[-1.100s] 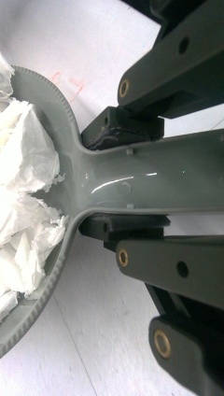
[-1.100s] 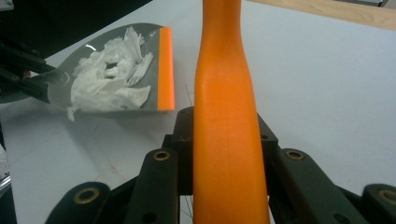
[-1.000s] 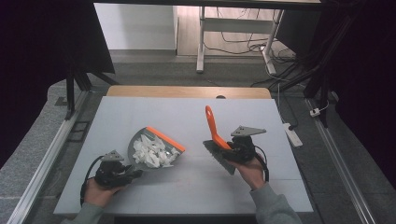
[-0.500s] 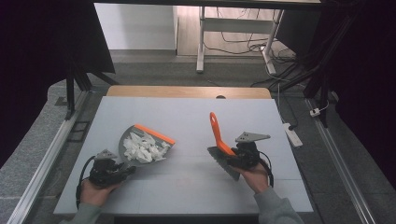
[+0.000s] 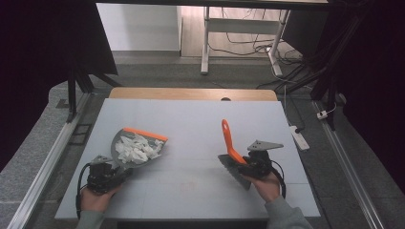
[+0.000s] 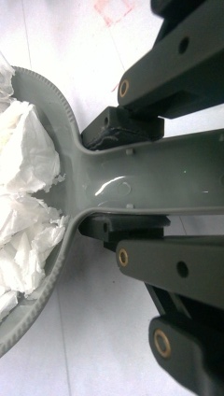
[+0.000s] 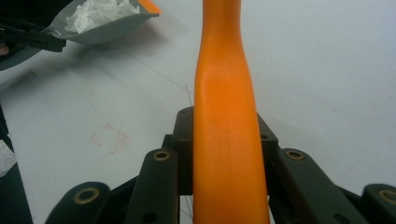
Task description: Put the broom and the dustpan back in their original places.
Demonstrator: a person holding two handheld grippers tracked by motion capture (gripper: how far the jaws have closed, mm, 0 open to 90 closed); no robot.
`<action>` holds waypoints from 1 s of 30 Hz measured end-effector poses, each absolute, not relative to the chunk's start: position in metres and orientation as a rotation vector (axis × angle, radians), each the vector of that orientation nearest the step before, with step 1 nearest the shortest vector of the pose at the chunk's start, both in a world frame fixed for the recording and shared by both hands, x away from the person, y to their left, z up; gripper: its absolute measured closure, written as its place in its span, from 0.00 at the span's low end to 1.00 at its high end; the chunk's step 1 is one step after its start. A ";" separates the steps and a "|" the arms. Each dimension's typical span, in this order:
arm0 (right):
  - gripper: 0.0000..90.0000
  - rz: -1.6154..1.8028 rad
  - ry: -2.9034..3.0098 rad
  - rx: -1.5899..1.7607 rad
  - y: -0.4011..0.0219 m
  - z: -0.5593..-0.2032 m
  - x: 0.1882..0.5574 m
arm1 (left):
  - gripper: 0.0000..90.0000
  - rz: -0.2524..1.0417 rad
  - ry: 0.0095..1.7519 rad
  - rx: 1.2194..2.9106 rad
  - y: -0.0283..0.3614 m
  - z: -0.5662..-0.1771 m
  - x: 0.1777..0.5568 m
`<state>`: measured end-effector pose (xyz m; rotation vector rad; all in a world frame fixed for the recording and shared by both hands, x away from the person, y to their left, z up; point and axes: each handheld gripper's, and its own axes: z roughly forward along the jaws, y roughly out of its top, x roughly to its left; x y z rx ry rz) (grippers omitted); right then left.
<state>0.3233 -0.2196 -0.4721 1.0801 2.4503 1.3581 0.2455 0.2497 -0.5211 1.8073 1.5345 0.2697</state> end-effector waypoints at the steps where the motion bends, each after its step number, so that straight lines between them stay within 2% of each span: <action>1: 0.79 1.365 2.449 1.083 -0.221 -0.473 0.323 | 0.68 0.271 1.543 1.801 0.248 -0.521 0.246; 14: 0.79 1.348 2.488 1.152 -0.231 -0.483 0.320 | 0.68 0.289 1.661 1.725 0.232 -0.527 0.255; 30: 0.79 1.204 2.529 1.242 -0.232 -0.502 0.333 | 0.67 0.287 1.669 1.771 0.223 -0.532 0.262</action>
